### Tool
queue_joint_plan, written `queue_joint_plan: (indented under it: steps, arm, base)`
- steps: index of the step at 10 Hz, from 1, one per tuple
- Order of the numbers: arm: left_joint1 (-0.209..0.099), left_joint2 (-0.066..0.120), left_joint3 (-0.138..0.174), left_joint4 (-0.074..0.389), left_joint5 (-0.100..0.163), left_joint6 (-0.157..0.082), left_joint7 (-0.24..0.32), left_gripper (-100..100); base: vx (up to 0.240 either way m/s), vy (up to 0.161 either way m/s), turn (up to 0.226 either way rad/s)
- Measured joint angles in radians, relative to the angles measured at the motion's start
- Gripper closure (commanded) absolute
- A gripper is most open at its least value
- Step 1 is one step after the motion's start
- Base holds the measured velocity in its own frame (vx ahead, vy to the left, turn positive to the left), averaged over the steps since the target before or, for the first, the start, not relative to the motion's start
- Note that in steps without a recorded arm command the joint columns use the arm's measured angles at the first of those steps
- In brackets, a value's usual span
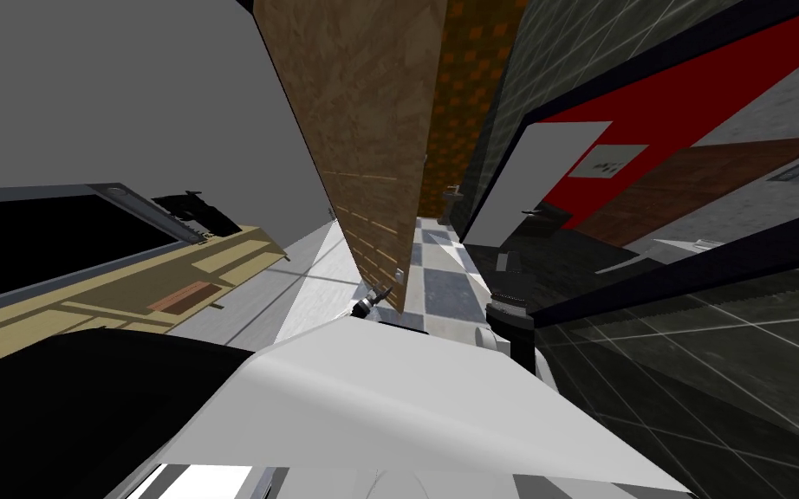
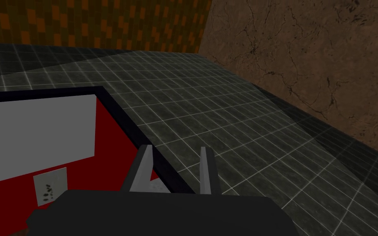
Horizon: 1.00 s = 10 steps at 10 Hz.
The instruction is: Push the door open
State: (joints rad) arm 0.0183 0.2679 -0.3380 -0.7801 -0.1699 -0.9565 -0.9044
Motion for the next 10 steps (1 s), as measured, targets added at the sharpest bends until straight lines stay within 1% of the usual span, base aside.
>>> queue_joint_plan:
  steps: [2,4,5,7,9,10]
  arm:
    - [0.004,0.011,0.005,-0.004,-0.013,-0.006,-0.048,-100]
    - [0.004,0.023,0.01,0.002,-0.026,-0.017,-0.097,-100]
    - [0.007,0.031,0.012,-0.005,-0.033,-0.018,-0.119,-100]
    - [0.007,0.042,0.018,0.002,-0.047,-0.03,-0.171,-100]
    - [0.005,0.054,0.024,0.009,-0.059,-0.041,-0.211,-100]
    - [0.005,0.055,0.024,0.01,-0.06,-0.042,-0.215,-100]
  base:
    - [-0.04,-0.032,0.043]
    - [-0.028,-0.033,0.026]
    - [-0.034,-0.03,0.052]
    - [-0.034,-0.03,0.031]
    - [-0.027,-0.022,0.023]
    - [0.114,-0.074,-0.047]
